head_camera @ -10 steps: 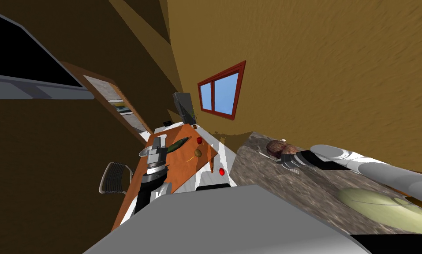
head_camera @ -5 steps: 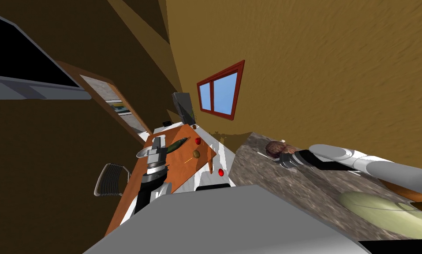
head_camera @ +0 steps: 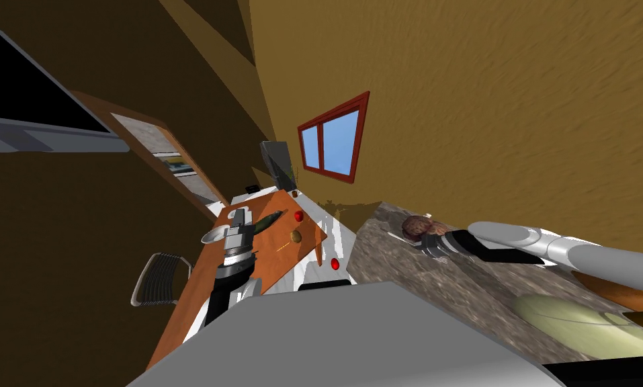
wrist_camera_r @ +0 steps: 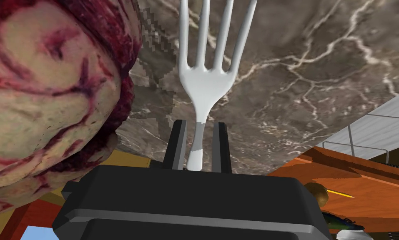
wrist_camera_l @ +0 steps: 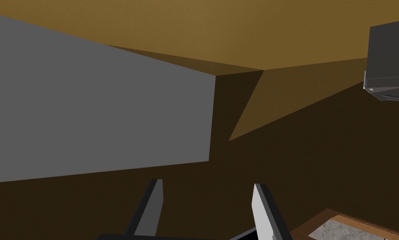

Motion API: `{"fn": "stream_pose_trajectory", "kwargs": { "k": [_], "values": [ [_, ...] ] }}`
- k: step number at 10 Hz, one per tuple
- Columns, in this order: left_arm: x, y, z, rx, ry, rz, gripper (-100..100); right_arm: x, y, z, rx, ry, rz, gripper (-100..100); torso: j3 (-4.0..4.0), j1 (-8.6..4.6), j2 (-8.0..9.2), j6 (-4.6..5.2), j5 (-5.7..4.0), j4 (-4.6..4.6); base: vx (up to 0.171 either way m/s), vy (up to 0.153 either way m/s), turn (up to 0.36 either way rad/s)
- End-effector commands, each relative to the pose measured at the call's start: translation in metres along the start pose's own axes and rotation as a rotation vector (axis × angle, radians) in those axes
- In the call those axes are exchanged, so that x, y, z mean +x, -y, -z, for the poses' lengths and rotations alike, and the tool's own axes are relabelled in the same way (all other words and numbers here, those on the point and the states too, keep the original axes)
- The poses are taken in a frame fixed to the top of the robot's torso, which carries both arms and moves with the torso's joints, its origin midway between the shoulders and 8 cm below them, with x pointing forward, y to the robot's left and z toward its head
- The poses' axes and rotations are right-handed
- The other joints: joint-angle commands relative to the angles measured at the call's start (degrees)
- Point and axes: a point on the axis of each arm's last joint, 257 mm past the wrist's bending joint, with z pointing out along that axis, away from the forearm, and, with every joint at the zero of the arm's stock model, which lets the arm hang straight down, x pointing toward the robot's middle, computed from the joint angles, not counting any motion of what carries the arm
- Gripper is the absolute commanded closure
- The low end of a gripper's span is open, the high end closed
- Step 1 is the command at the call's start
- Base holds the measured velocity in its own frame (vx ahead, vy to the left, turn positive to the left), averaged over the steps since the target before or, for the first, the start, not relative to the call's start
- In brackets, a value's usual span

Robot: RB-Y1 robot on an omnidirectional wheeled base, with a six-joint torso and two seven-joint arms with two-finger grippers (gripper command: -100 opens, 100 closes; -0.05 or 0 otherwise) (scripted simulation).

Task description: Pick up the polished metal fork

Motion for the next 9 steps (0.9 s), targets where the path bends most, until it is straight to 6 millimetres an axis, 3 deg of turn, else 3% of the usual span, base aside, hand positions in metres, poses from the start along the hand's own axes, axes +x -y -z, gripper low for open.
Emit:
{"fn": "stream_pose_trajectory", "kwargs": {
  "k": [1, 4, 5, 7, 8, 9],
  "values": [
    [0.000, 0.000, 0.000, 0.000, 0.000, 0.000, 0, 0.018, -0.017, 0.002, -0.018, -0.039, -0.019, 100, 0.00, 0.00, 0.00, 0.00, 0.00, 0.00, 0.031, -0.043, 0.009],
    [0.000, 0.000, 0.000, 0.000, 0.000, 0.000, 0, -0.011, -0.029, -0.005, -0.030, 0.019, -0.012, 100, 0.00, -0.04, 0.02, 0.04, -0.04, -0.01, 0.016, -0.027, -0.010],
    [0.000, 0.000, 0.000, 0.000, 0.000, 0.000, 0, 0.014, -0.045, -0.001, -0.043, -0.036, -0.047, 100, 0.02, 0.07, 0.05, 0.03, 0.01, 0.00, 0.031, -0.034, -0.004],
    [0.000, 0.000, 0.000, 0.000, 0.000, 0.000, 0, -0.007, -0.053, -0.004, -0.047, 0.004, -0.051, 100, 0.00, -0.14, 0.02, 0.12, -0.02, -0.03, 0.024, -0.044, -0.023],
    [0.000, 0.000, 0.000, 0.000, 0.000, 0.000, 0, 0.020, -0.069, 0.003, -0.060, -0.056, -0.095, 100, 0.00, -0.06, 0.03, 0.06, -0.03, -0.02, 0.037, -0.050, 0.007],
    [0.000, 0.000, 0.000, 0.000, 0.000, 0.000, 0, 0.011, -0.070, 0.002, -0.053, -0.040, -0.110, 100, -0.02, -0.16, 0.01, 0.17, -0.04, -0.06, 0.029, -0.059, -0.031]
  ]
}}
